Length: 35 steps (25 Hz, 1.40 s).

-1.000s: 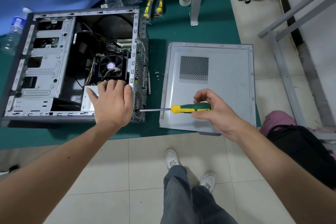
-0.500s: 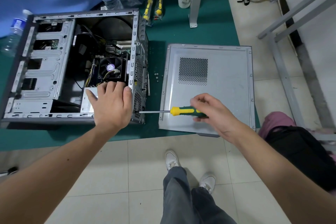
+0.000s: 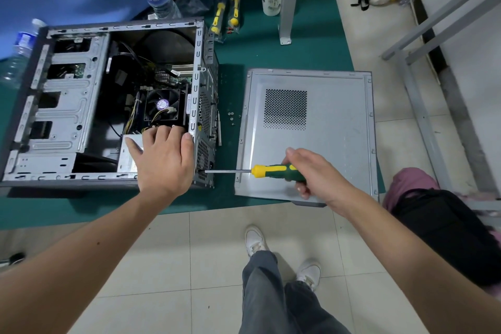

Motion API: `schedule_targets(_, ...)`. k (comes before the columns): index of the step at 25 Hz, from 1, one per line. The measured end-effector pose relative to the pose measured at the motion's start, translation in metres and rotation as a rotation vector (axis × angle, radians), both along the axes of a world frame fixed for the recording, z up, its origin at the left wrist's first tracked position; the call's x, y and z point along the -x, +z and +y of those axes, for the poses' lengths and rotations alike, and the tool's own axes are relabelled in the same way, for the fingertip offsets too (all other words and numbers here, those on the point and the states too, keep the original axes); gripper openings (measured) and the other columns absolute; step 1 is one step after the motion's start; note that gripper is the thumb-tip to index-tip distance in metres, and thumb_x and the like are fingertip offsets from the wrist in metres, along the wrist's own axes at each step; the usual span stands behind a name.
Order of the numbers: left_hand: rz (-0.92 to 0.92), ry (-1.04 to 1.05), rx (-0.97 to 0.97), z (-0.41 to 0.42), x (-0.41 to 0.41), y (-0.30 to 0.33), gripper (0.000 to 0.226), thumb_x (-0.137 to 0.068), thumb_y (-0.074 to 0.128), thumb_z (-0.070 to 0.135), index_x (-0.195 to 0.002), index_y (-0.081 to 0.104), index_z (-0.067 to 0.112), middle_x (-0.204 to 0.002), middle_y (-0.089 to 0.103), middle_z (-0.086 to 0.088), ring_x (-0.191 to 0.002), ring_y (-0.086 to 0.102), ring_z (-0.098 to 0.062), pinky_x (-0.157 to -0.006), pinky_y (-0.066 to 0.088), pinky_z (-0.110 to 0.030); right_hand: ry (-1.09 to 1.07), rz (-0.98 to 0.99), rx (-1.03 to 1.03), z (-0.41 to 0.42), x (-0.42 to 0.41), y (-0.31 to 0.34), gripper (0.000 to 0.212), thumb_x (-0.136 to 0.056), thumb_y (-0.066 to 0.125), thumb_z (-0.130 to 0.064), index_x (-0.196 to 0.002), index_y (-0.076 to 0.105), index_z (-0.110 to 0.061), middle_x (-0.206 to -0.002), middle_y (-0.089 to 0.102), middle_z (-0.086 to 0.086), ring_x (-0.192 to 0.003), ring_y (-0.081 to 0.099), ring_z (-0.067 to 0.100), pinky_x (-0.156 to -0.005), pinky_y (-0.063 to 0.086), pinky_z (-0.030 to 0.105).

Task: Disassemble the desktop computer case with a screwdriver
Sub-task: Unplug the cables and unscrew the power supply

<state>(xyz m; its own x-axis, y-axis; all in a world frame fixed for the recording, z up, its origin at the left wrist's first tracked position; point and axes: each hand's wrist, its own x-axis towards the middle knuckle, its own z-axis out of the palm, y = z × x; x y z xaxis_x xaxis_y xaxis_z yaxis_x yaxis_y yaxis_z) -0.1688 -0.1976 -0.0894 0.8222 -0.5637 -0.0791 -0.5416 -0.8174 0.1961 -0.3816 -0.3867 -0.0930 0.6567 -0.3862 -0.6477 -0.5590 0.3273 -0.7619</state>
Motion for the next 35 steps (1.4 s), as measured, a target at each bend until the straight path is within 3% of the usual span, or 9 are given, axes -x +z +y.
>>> schedule_targets(3, 0.004, -0.003, -0.002, 0.000, 0.000, 0.000, 0.035, -0.098, 0.012, 0.045, -0.086, 0.040, 0.027, -0.098, 0.044, 0.007, -0.118, 0.039, -0.030, -0.111, 0.012, -0.067, -0.099, -0.140, -0.053, -0.001, 0.001, -0.002, 0.006, -0.093, 0.062, -0.012, -0.092, 0.063, -0.018, -0.082, 0.058, 0.000, -0.062, 0.048, 0.014, -0.056, 0.042, 0.024)
schedule_targets(5, 0.004, -0.002, 0.000, 0.000, 0.000, 0.000, 0.035, -0.099, 0.012, 0.045, -0.087, 0.040, 0.027, -0.099, 0.045, 0.006, -0.118, 0.039, -0.030, -0.111, 0.011, -0.067, -0.174, -0.251, -0.172, -0.003, 0.004, -0.003, 0.027, -0.079, 0.070, -0.001, -0.095, 0.063, -0.020, -0.090, 0.061, 0.001, -0.075, 0.056, 0.014, -0.069, 0.047, 0.025)
schedule_targets(9, 0.008, 0.004, -0.007, 0.000, 0.000, 0.001, 0.034, -0.099, 0.012, 0.045, -0.087, 0.039, 0.027, -0.102, 0.049, 0.003, -0.118, 0.039, -0.030, -0.110, 0.013, -0.067, -0.044, -0.027, -0.093, -0.002, -0.002, 0.000, 0.028, -0.091, 0.061, -0.044, -0.091, 0.061, -0.016, -0.073, 0.061, 0.001, -0.053, 0.051, 0.015, -0.051, 0.045, 0.025)
schedule_targets(12, 0.003, 0.004, -0.018, 0.000, 0.001, 0.002, 0.035, -0.098, 0.010, 0.044, -0.087, 0.038, 0.026, -0.101, 0.051, 0.000, -0.117, 0.040, -0.031, -0.109, 0.014, -0.066, -0.089, -0.114, -0.051, -0.004, -0.001, -0.002, 0.008, -0.094, 0.060, -0.015, -0.089, 0.062, -0.020, -0.078, 0.059, -0.001, -0.059, 0.049, 0.013, -0.054, 0.040, 0.021)
schedule_targets(14, -0.002, 0.002, -0.016, -0.001, 0.001, 0.002, 0.034, -0.097, 0.010, 0.044, -0.087, 0.038, 0.026, -0.102, 0.052, 0.000, -0.117, 0.040, -0.031, -0.109, 0.014, -0.066, -0.154, -0.235, -0.165, -0.006, 0.002, -0.004, 0.028, -0.084, 0.065, 0.006, -0.094, 0.062, -0.020, -0.089, 0.062, 0.001, -0.075, 0.058, 0.013, -0.066, 0.046, 0.021)
schedule_targets(18, 0.006, 0.002, -0.006, 0.000, 0.001, 0.002, 0.035, -0.098, 0.011, 0.044, -0.087, 0.039, 0.026, -0.102, 0.051, 0.001, -0.117, 0.039, -0.030, -0.110, 0.013, -0.066, -0.043, -0.032, -0.099, -0.002, 0.000, -0.004, 0.023, -0.092, 0.062, -0.039, -0.088, 0.062, -0.017, -0.069, 0.061, -0.005, -0.053, 0.052, 0.015, -0.050, 0.044, 0.022)
schedule_targets(24, 0.008, -0.006, -0.035, -0.001, 0.001, 0.003, 0.040, -0.097, 0.010, 0.045, -0.090, 0.044, 0.024, -0.105, 0.053, 0.000, -0.118, 0.039, -0.030, -0.111, 0.012, -0.065, -0.162, -0.209, -0.148, 0.000, 0.007, -0.011, 0.030, -0.082, 0.066, 0.007, -0.096, 0.062, -0.020, -0.091, 0.063, -0.001, -0.080, 0.058, 0.011, -0.073, 0.046, 0.024)
schedule_targets(29, 0.012, -0.015, -0.060, 0.000, 0.000, 0.002, 0.045, -0.098, 0.011, 0.045, -0.096, 0.050, 0.021, -0.107, 0.054, -0.001, -0.119, 0.039, -0.030, -0.112, 0.011, -0.066, -0.088, -0.038, -0.021, 0.007, 0.003, -0.010, 0.016, -0.094, 0.062, -0.032, -0.085, 0.064, -0.020, -0.072, 0.060, -0.007, -0.056, 0.053, 0.013, -0.053, 0.047, 0.024)
schedule_targets(35, 0.105, 0.011, 0.149, 0.002, 0.000, 0.010, 0.030, -0.101, 0.039, 0.032, -0.125, 0.050, 0.019, -0.124, 0.052, -0.003, -0.124, 0.040, -0.027, -0.114, 0.008, -0.065, -0.189, -0.141, -0.092, 0.010, 0.009, -0.012, 0.026, -0.081, 0.072, -0.001, -0.094, 0.066, -0.023, -0.097, 0.064, 0.004, -0.090, 0.061, 0.017, -0.090, 0.048, 0.035)
